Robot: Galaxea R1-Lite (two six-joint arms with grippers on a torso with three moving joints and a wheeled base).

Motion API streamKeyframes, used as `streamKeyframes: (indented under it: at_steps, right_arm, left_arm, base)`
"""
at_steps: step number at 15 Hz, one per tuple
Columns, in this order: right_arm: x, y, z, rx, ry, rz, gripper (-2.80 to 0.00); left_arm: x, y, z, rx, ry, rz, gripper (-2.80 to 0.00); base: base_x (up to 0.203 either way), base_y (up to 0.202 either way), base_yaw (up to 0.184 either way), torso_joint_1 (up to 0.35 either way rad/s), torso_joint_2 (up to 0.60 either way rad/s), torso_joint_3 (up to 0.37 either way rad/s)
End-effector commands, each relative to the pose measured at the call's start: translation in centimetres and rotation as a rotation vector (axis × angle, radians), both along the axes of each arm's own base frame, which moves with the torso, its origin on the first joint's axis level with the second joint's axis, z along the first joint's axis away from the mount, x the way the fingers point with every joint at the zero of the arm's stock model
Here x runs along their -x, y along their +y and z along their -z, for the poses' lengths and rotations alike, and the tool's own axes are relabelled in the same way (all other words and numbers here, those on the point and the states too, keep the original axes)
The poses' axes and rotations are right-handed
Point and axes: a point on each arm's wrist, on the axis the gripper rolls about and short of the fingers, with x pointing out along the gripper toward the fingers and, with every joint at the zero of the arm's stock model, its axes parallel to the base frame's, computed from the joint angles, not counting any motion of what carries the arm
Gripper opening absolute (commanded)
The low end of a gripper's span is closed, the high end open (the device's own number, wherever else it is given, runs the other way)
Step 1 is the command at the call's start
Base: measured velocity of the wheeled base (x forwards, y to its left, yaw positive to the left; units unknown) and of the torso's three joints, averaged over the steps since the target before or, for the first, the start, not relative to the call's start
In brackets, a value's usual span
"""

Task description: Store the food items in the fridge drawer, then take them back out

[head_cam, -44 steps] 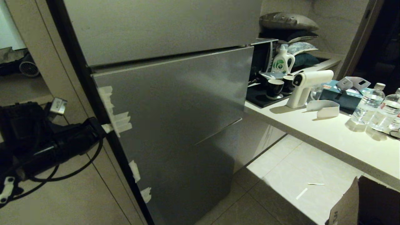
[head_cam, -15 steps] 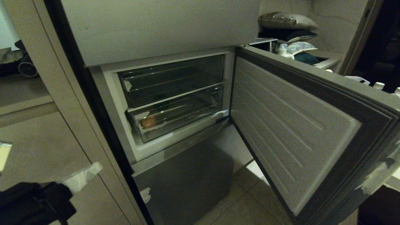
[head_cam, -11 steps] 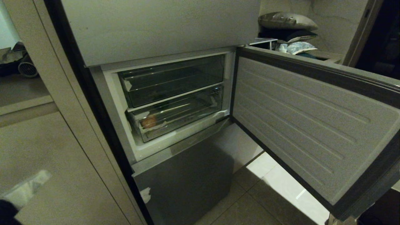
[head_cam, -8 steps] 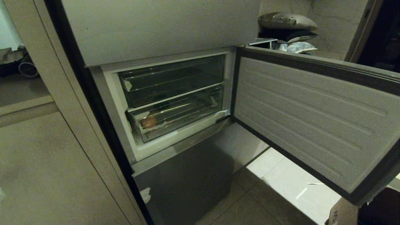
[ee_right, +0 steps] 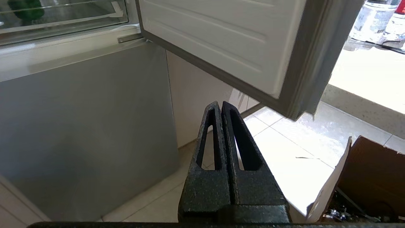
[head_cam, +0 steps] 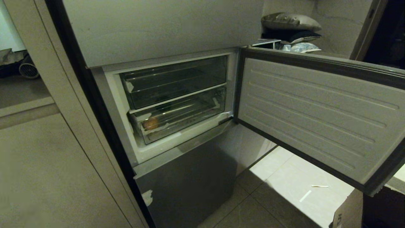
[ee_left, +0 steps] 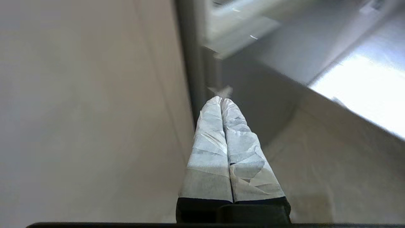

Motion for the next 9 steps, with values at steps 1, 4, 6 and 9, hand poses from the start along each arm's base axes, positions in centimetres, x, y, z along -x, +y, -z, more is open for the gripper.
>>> streamKeyframes:
  at_steps: [1, 4, 6, 9]
  right_arm:
    - [-0.22, 0.0, 0.76, 0.001, 0.027, -0.001, -2.8]
    - [-0.23, 0.0, 0.79, 0.0, 0.025, -0.001, -2.8]
    - [-0.24, 0.0, 0.8, -0.001, 0.025, -0.001, -2.8]
    - [-0.24, 0.0, 0.8, -0.005, 0.025, -0.001, -2.8]
  left_arm:
    - [1.03, -0.08, 1.12, -0.007, -0.09, 0.018, -2.8]
    - [0.87, -0.1, 1.13, -0.001, -0.121, 0.021, -2.8]
    - [0.87, -0.09, 1.12, 0.02, -0.122, 0.015, -2.8]
    - [0.88, -0.08, 1.1, 0.037, -0.125, 0.01, -2.8]
  base:
    - [0.0, 0.0, 0.0, 0.0, 0.0, 0.0]
    - [0.0, 0.0, 0.0, 0.0, 0.0, 0.0]
    - [0.0, 0.0, 0.0, 0.0, 0.0, 0.0]
    - [0.0, 0.0, 0.0, 0.0, 0.0, 0.0]
